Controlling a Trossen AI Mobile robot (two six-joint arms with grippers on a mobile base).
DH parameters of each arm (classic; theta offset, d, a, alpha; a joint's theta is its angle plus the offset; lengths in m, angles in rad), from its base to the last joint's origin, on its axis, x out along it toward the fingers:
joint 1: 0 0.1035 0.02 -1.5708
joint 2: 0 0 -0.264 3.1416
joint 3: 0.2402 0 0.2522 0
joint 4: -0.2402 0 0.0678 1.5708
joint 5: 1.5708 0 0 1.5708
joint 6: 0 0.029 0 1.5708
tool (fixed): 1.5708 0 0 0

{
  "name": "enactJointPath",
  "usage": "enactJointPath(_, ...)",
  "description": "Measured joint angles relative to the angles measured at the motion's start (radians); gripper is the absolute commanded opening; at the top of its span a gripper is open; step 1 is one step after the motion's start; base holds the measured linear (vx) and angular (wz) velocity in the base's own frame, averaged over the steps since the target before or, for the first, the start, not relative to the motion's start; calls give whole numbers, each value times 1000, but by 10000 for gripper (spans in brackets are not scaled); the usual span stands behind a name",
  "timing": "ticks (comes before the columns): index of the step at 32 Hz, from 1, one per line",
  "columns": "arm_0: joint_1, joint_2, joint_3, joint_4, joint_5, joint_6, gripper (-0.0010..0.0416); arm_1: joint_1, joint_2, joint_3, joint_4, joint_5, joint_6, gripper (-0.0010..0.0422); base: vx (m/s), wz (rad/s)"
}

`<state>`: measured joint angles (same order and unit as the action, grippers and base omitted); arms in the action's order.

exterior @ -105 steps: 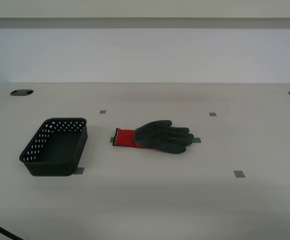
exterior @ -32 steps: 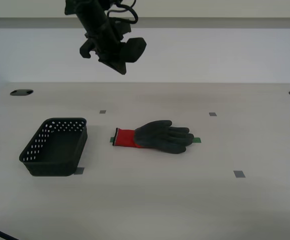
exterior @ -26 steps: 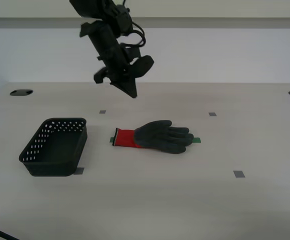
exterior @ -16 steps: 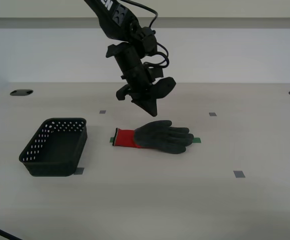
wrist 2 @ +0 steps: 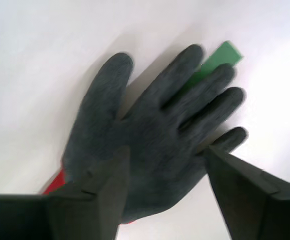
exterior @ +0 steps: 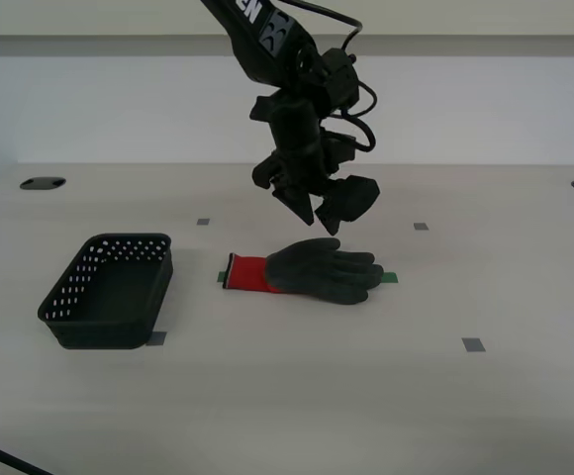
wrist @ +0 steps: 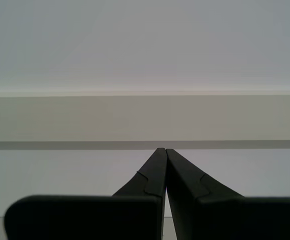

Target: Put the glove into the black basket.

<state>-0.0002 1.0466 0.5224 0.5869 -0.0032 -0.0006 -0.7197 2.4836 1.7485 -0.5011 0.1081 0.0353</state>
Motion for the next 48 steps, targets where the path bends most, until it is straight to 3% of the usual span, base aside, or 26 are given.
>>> enactJointPath(3, 0, 0, 0, 2, 0, 0, 0, -6, 32, 10, -21, -18, -20, 229, 0, 0)
enactJointPath(8, 0, 0, 0, -2, 0, 0, 0, -8, 210, 95, -89, -32, -70, 211, 0, 0)
enactJointPath(11, 0, 0, 0, 0, 0, 0, 1, -9, 215, 152, -85, -29, -78, 205, 0, 0)
enactJointPath(14, -1, 0, 0, -2, 0, 0, 1, -13, 224, 240, -133, -2, -78, 208, 0, 0)
enactJointPath(15, -1, 0, 0, -3, 0, 0, 1, -15, 224, 286, -173, 16, -79, 213, 0, 0)
enactJointPath(20, 0, 0, 0, -2, 0, 0, 1, -21, 225, 349, -188, 22, -75, 257, 0, 0)
enactJointPath(23, 0, 0, 0, -1, 0, 0, 1, -34, 229, 311, -174, 29, -80, 288, 0, 0)
enactJointPath(27, 0, 0, 0, -2, 0, 0, 1, -45, 227, 274, -152, 28, -90, 292, 0, 0)
enactJointPath(30, -1, 0, 0, -2, 0, 0, 0, -52, 227, 237, -140, -14, -96, 279, 0, 0)
enactJointPath(34, -1, 0, 0, -2, 0, 0, 1, -53, 229, 202, -121, -39, -97, 250, 0, 0)
enactJointPath(43, 0, 0, 0, -2, 0, 0, 1, -58, 228, 179, -85, -44, -97, 203, 0, 0)
enactJointPath(48, 0, 0, 0, -2, 0, 0, 1, -61, 228, 179, -80, -46, -97, 151, 0, 0)
